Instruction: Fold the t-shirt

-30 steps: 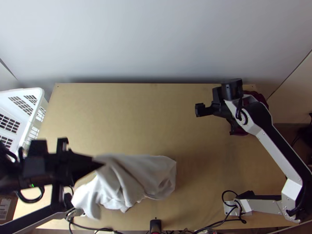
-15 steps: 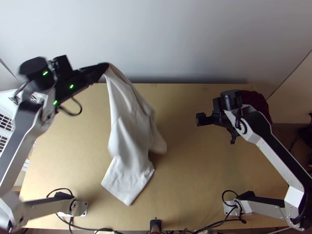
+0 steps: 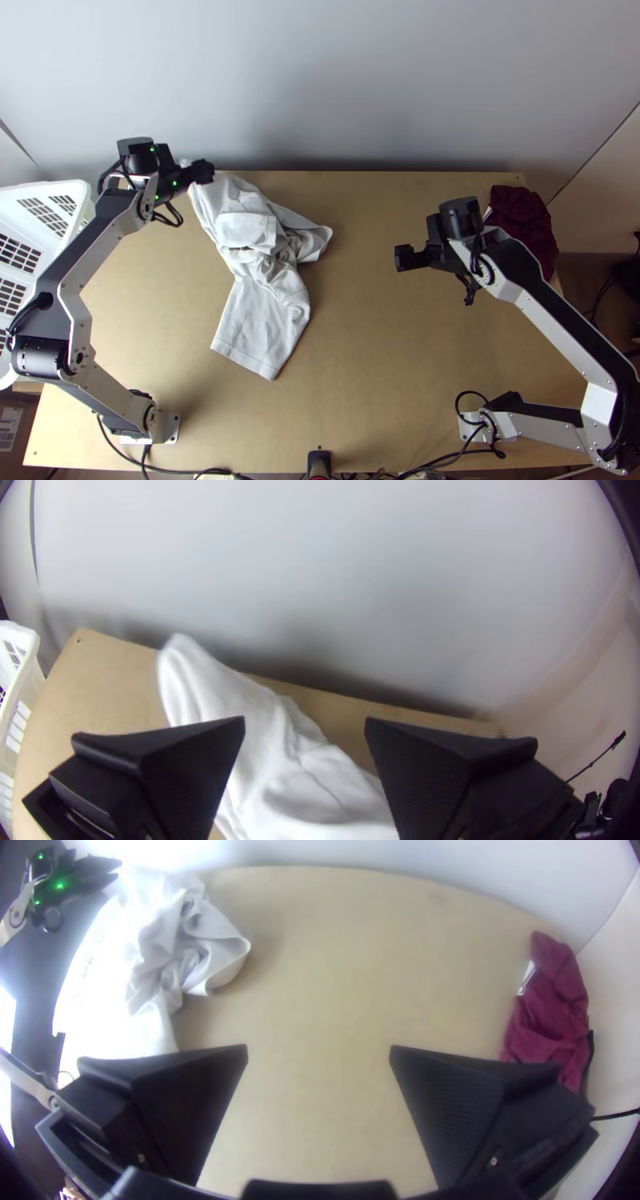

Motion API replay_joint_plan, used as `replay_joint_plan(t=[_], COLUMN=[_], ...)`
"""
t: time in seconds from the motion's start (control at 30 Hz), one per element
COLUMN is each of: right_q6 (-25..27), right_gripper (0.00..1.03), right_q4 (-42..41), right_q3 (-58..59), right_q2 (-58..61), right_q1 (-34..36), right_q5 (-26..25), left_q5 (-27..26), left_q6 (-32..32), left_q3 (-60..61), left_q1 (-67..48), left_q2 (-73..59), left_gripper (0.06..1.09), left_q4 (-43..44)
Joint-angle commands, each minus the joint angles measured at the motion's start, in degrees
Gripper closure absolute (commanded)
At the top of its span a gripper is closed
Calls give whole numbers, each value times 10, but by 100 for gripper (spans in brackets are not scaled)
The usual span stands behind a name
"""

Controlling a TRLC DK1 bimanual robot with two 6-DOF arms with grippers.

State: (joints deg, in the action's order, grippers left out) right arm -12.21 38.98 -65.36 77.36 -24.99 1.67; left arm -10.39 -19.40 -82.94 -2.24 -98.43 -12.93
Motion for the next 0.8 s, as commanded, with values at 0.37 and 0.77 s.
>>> replay_joint_plan(t=[0.37,0.77], right_q6=[-41,-57], right_gripper=[4,4], right_q4=[30,-44], right_q3=[-73,-173], right_q2=[56,212], right_q1=[-105,-175], right_q5=[105,105], left_q5=[-57,-65], left_q6=[67,157], left_q3=[176,322], left_q1=[25,18], left_q2=[211,344], left_gripper=[10,10], left_q4=[-100,-161])
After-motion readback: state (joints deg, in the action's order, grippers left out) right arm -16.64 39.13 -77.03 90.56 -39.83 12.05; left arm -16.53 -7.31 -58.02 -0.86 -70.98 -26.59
